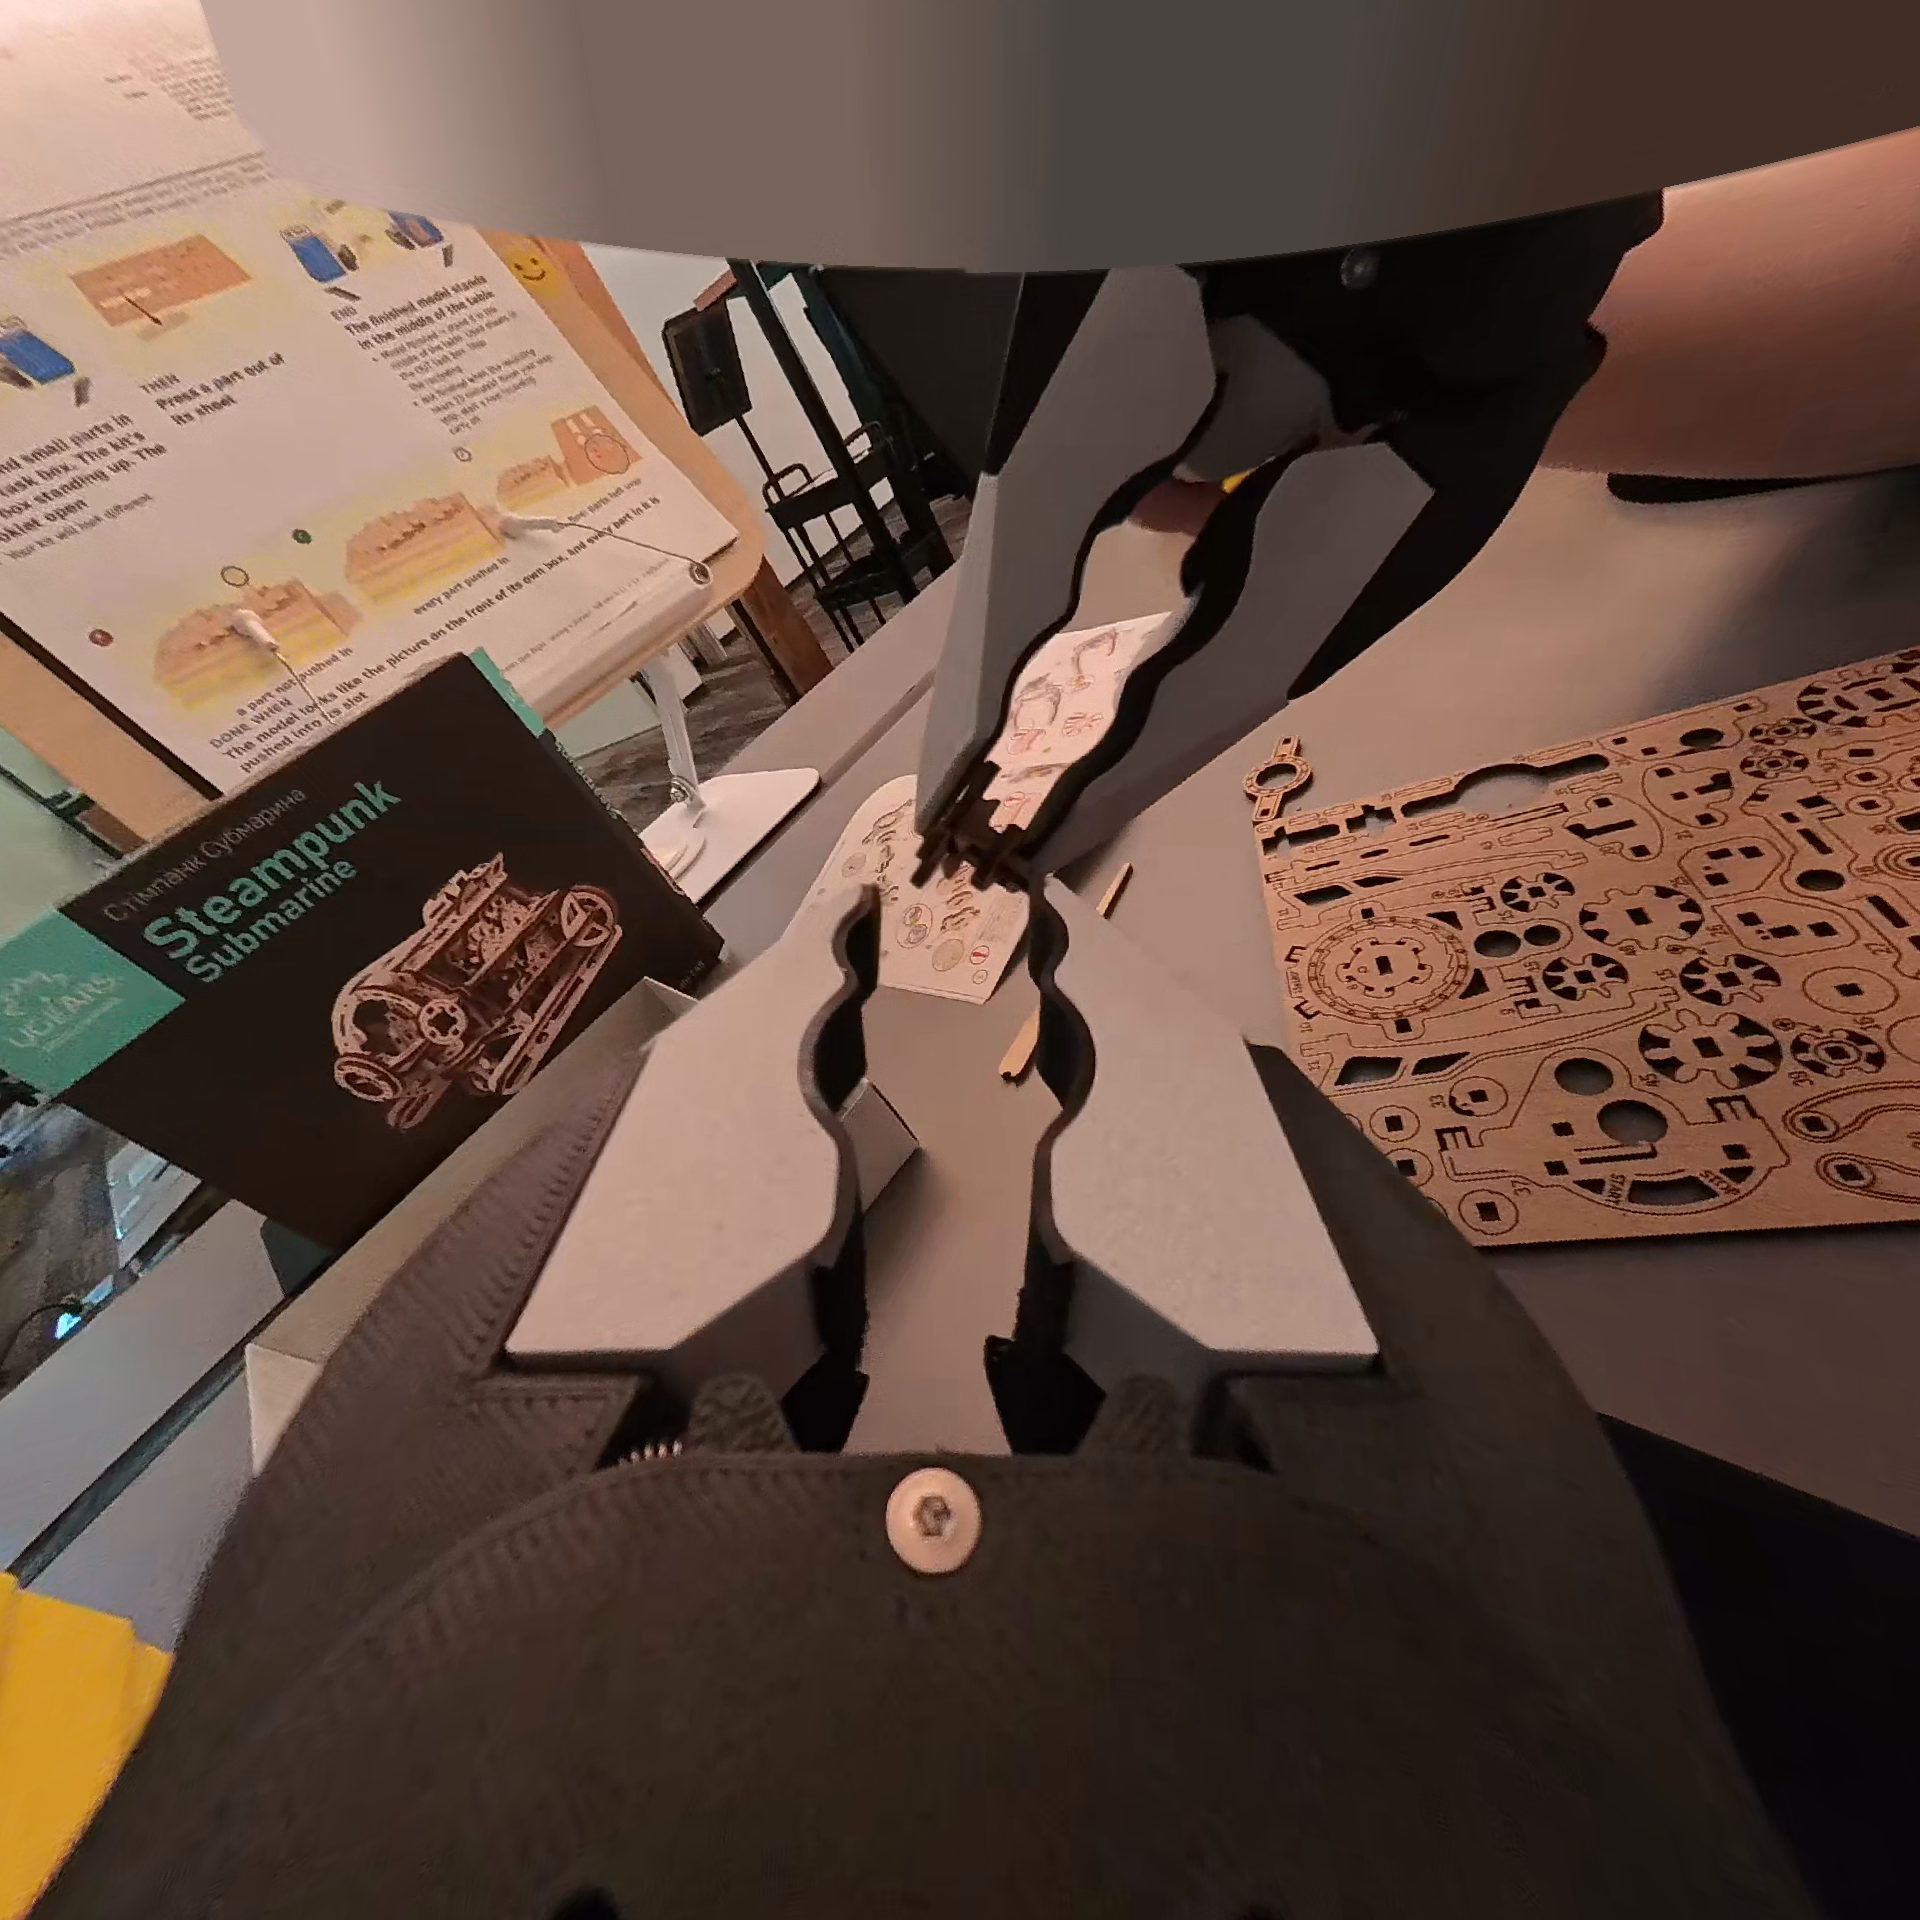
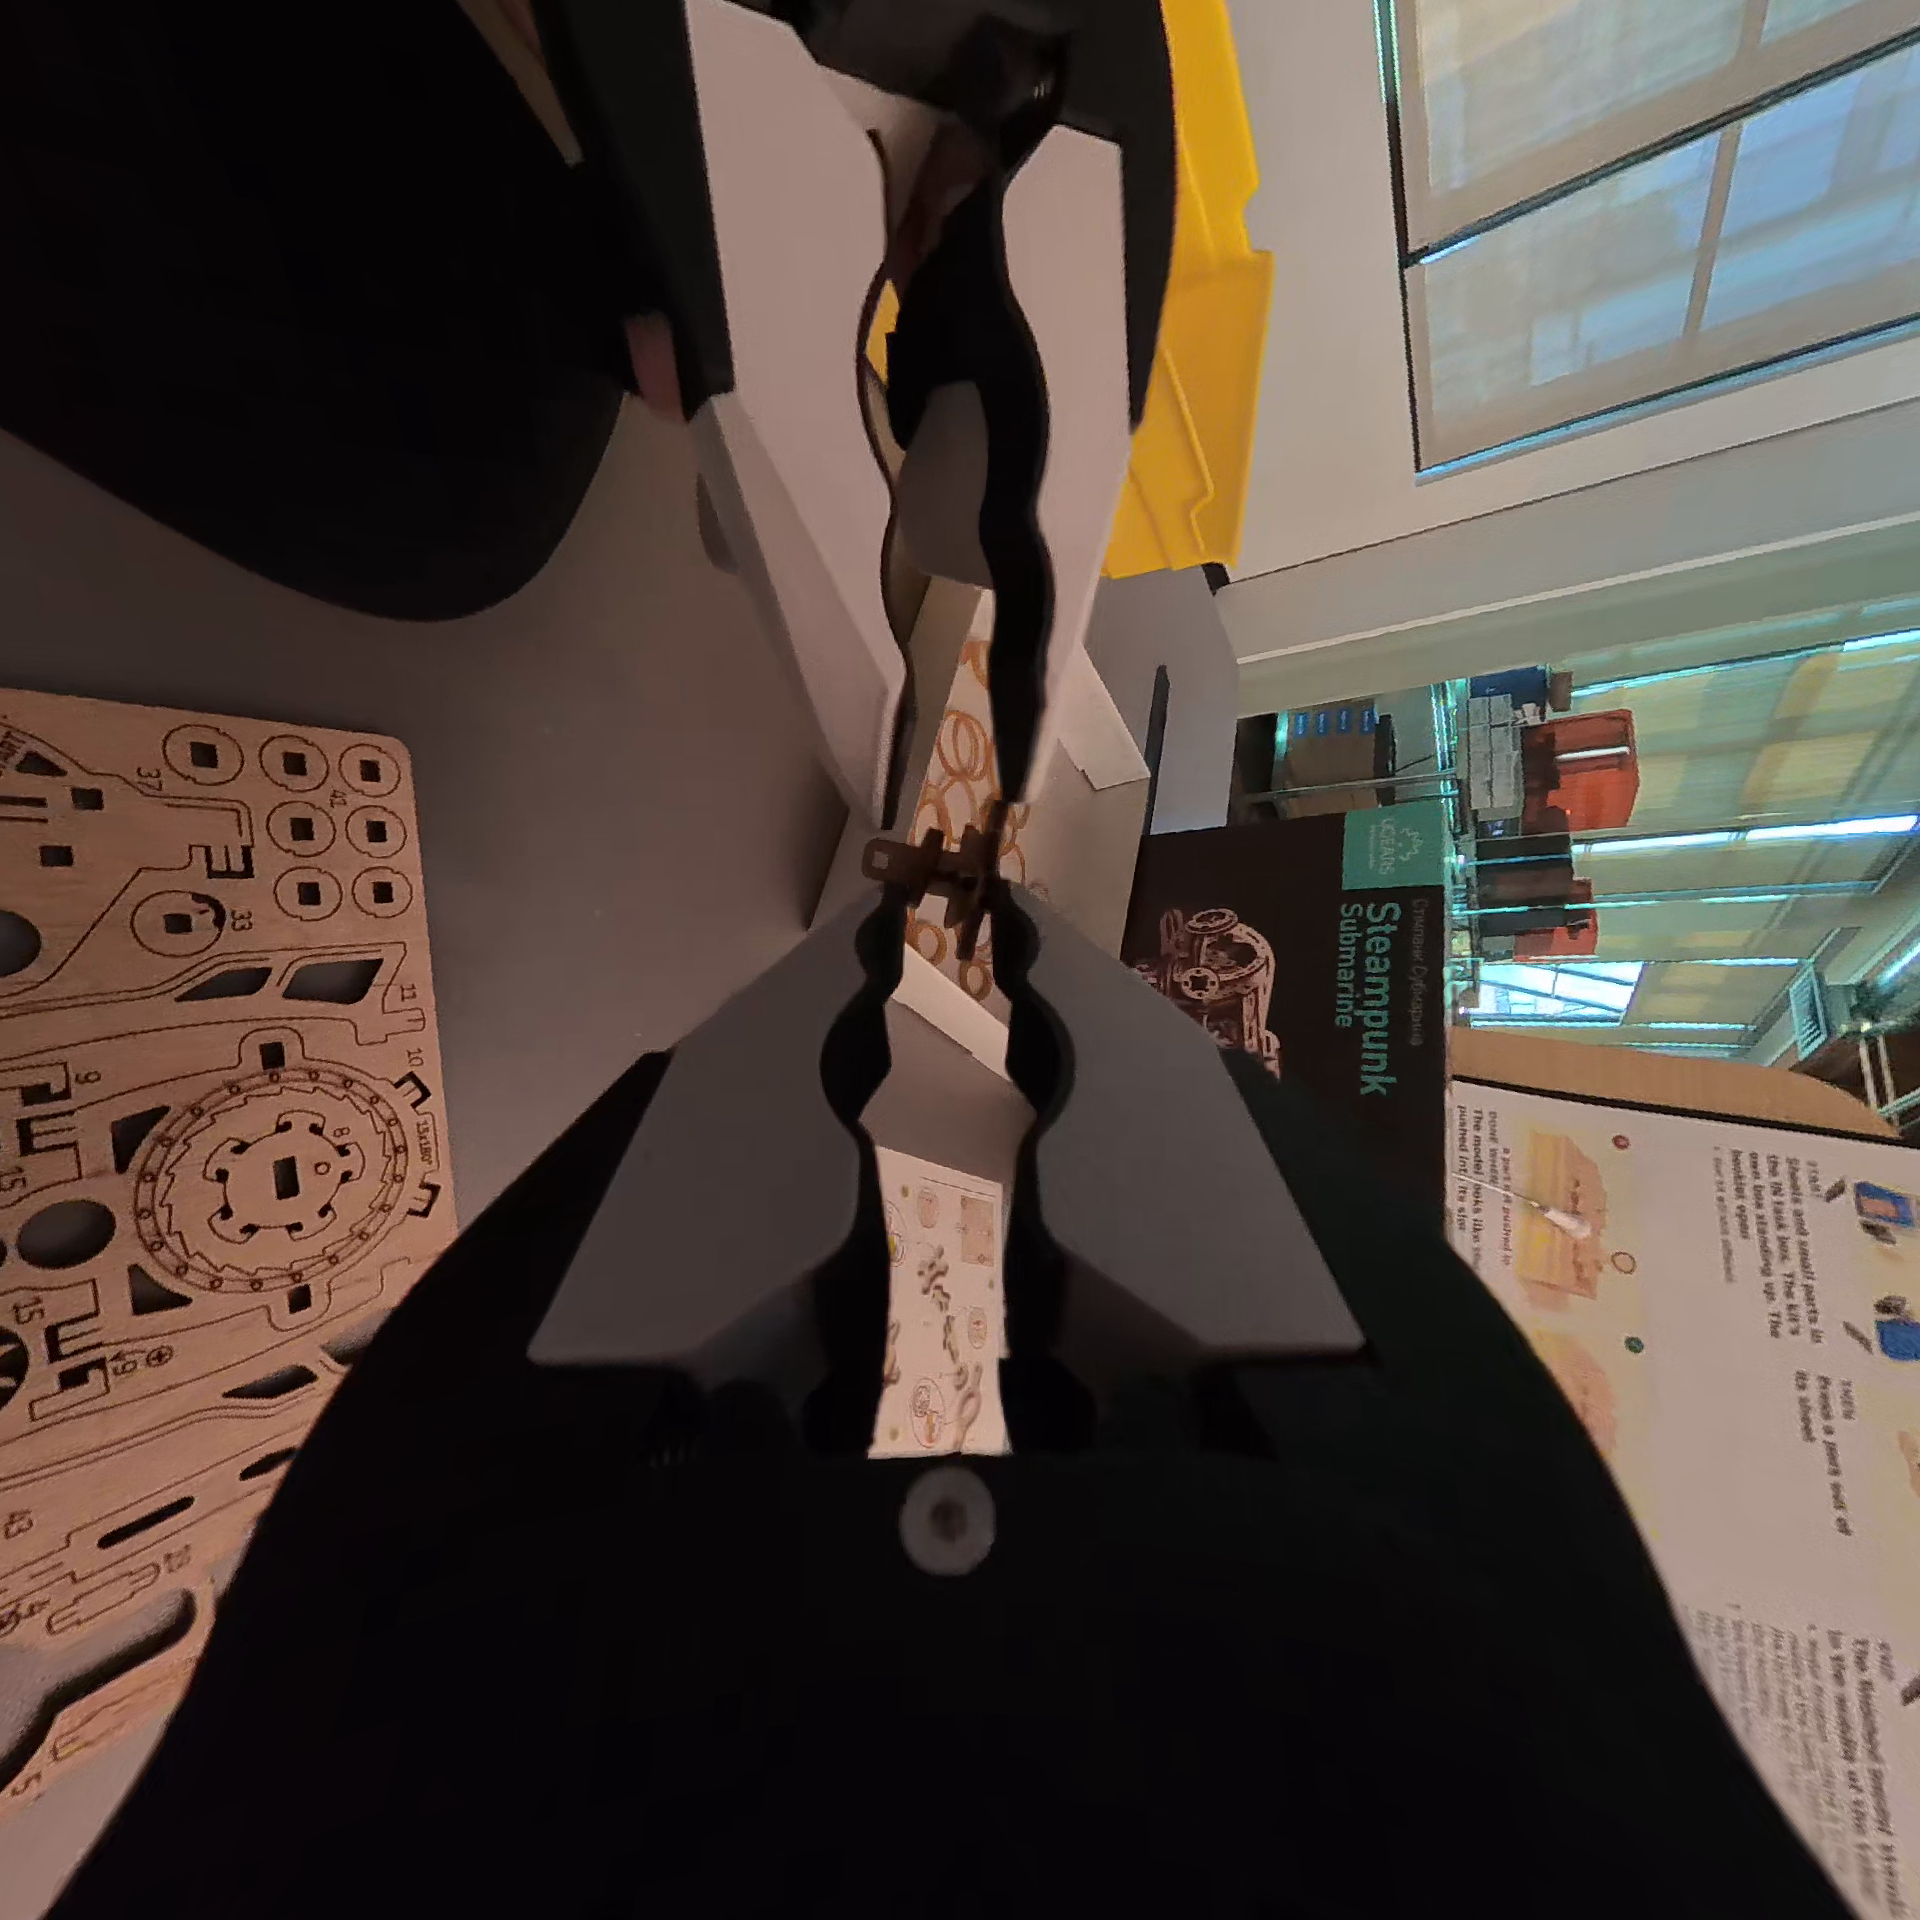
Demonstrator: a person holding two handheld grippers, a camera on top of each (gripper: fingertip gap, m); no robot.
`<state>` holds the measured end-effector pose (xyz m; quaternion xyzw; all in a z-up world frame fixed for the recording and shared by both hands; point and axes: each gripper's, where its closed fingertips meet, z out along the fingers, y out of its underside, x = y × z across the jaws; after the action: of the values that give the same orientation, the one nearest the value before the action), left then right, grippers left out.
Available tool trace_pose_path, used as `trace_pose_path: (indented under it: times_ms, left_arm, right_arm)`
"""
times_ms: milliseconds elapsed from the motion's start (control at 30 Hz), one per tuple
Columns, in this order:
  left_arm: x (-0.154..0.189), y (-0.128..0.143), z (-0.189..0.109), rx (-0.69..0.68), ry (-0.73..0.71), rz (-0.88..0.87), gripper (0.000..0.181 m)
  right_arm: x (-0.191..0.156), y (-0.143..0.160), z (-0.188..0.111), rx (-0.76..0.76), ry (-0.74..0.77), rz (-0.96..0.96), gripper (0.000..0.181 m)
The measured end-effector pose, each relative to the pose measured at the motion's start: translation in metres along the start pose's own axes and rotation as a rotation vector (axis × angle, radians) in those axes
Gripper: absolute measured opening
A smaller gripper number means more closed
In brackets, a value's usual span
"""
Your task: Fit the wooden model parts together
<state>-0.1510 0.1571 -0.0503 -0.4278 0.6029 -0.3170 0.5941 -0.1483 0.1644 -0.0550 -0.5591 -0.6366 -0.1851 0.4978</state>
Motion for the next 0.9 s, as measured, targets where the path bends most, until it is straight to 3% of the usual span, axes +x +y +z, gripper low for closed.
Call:
trace_pose_path:
  times_ms: [233,433,667,900]
  left_arm:
    - [-0.004,-0.003,-0.001,0.018,-0.021,-0.022,0.029]
    - [-0.007,-0.014,-0.006,0.07,-0.054,0.014,0.03]
    - [0.002,-0.024,-0.01,0.12,-0.016,0.08,0.022]
    - [0.013,-0.011,-0.005,0.067,0.083,0.024,0.019]
  right_arm:
    - [0.008,-0.006,-0.002,0.122,-0.123,0.401,0.016]
    - [0.008,-0.01,-0.006,0.231,-0.374,0.866,0.015]
    - [-0.007,-0.024,-0.011,0.364,-0.778,1.309,0.015]
    - [-0.022,-0.018,-0.009,0.392,-1.015,1.479,0.014]
